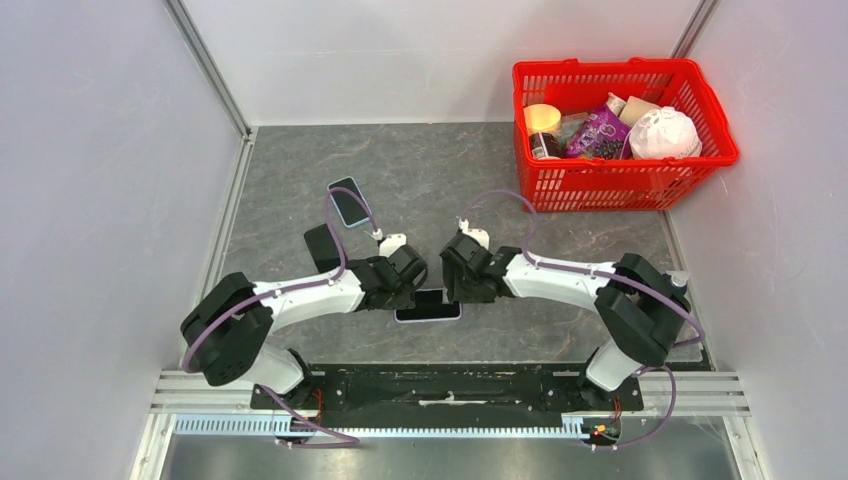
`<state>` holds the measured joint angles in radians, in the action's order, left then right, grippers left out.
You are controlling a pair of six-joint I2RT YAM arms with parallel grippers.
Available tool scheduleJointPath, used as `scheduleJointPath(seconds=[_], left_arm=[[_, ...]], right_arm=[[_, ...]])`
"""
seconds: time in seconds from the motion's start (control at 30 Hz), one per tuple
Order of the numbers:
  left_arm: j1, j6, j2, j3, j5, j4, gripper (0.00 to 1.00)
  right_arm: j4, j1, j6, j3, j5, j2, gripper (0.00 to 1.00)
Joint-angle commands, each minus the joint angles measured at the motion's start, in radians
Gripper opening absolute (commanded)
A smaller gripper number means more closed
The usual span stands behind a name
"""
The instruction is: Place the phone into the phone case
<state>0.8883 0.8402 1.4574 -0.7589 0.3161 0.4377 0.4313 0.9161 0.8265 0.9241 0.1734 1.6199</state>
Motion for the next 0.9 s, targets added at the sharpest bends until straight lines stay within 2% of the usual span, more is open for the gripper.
scheduleJointPath(seconds=[0.0,0.33,0.5,0.73,0.87], left_arm=[[0.02,-0.008,-0.051,-0.012,-0.019,0.013,0.51],[0.032,0.139,-0.189,0.119,-0.09,0.021,0.5],[0.07,0.216,-0.236,0.181,-0.092,0.003,0.48],[0.168,0.263,-0.158,0.18,-0.082,-0.034,0.47],[0.177,0.269,-0.098,0.166,-0.06,-0.061,0.47]], right_arm=[[0.015,-0.058,-0.063,0.079,0.006,-0.037,0.7],[0.024,-0.075,-0.156,0.221,0.024,0.132,0.69],[0.04,-0.077,-0.166,0.283,0.052,0.215,0.59],[0.084,-0.075,-0.167,0.288,0.1,0.247,0.48],[0.099,-0.07,-0.172,0.244,0.101,0.226,0.45]])
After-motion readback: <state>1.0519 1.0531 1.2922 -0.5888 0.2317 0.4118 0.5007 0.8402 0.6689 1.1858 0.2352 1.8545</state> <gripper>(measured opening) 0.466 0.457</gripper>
